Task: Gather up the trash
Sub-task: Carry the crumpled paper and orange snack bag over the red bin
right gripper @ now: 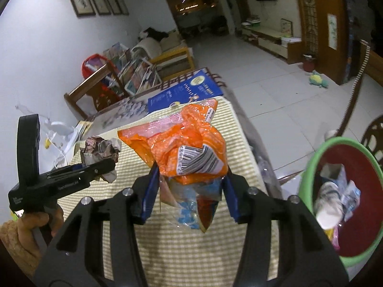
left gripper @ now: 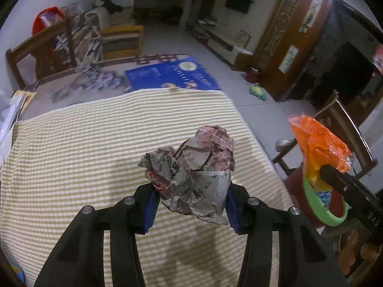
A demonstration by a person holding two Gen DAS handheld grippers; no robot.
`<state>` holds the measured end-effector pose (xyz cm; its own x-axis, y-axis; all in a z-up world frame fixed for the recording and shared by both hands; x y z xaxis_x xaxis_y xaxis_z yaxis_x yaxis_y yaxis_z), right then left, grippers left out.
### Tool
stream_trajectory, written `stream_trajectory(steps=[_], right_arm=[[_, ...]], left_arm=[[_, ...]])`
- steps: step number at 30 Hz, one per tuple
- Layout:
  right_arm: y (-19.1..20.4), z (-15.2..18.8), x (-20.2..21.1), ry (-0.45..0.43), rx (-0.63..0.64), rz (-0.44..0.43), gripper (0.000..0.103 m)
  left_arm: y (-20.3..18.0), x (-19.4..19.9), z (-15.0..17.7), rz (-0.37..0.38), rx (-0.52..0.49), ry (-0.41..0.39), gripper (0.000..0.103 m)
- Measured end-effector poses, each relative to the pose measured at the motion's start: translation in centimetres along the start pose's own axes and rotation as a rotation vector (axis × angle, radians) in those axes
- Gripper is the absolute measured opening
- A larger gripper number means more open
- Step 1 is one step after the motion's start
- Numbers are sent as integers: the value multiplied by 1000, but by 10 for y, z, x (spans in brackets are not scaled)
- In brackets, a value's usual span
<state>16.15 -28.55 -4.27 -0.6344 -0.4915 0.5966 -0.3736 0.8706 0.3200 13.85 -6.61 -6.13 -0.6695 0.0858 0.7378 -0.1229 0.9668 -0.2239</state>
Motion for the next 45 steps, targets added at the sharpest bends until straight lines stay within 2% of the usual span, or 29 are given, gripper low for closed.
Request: stream_trajectory(steps=[9, 20, 30, 45], right_arm=[[-32, 9, 47, -78, -77, 80, 48], [-73, 24, 82, -119, -154, 167, 48], [-99, 27, 95, -139, -200, 230, 48], [-134, 34, 102, -134, -255, 295, 49]], left_arm=[[-57, 15, -3, 96, -90, -22, 45], [-117, 17, 1, 212, -174, -3, 46], [-149, 11, 1, 267, -229, 18, 46], [-183, -5, -4, 333, -257, 48, 46]])
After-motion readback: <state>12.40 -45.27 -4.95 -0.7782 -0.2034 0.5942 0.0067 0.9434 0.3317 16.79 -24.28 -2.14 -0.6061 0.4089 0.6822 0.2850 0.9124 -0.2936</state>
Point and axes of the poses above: each gripper's, at about its wrist camera, not at the fingertips, and x roughly against the way its jaws point, y to its left, z to its underside, the point moved 1 cm from there along -x, roughly the way its jaws point, and after that the axes turned 4 degrees about -y, right-handed, at the moved point
